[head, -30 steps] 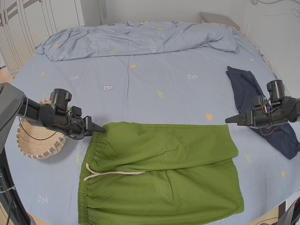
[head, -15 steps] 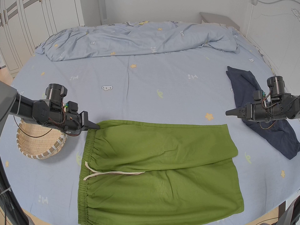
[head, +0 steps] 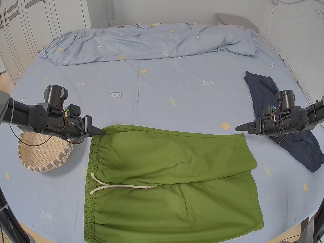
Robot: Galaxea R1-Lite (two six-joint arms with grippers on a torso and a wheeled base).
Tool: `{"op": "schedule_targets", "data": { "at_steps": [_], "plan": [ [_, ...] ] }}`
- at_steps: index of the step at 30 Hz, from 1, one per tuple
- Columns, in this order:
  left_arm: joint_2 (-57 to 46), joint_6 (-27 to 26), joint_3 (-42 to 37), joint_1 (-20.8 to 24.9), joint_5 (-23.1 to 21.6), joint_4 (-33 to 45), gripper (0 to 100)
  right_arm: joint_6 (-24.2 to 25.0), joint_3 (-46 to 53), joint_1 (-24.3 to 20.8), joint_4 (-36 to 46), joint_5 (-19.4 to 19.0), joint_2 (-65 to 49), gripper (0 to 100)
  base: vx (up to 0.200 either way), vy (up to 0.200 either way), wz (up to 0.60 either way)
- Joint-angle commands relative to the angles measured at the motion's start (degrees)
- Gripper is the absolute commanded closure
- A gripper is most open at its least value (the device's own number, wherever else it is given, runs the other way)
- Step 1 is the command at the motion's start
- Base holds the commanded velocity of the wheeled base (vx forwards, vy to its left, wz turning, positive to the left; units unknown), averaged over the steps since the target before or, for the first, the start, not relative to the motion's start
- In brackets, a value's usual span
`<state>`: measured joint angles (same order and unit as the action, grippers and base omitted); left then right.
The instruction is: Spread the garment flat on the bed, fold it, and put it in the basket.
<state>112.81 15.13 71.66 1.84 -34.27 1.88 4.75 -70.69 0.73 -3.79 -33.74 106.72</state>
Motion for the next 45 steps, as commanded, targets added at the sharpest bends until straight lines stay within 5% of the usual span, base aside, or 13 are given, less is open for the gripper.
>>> {"op": "schedule_targets", "data": {
  "at_steps": [1,23,24,45],
  "plan": [
    [-0.14,-0.01,-0.03,0.0,0.08,-0.03,100,-0.01,-0.15,-0.29,-0.08,-0.01,2.71,0,0.0,0.0,0.0],
    [0.13,-0.01,0.15,-0.08,0.08,-0.03,100,0.17,0.82,-1.26,-3.86,-0.45,4.99,0,0.0,0.0,0.0],
    [0.22,-0.01,0.15,-0.17,0.08,-0.03,100,0.17,0.82,-1.26,-3.86,-0.45,4.99,100,0.0,0.0,0.0],
    [0.13,-0.01,0.15,-0.43,0.08,-0.03,100,0.34,1.08,-0.38,-3.94,-0.18,3.94,100,0.0,0.0,0.0]
  ]
}}
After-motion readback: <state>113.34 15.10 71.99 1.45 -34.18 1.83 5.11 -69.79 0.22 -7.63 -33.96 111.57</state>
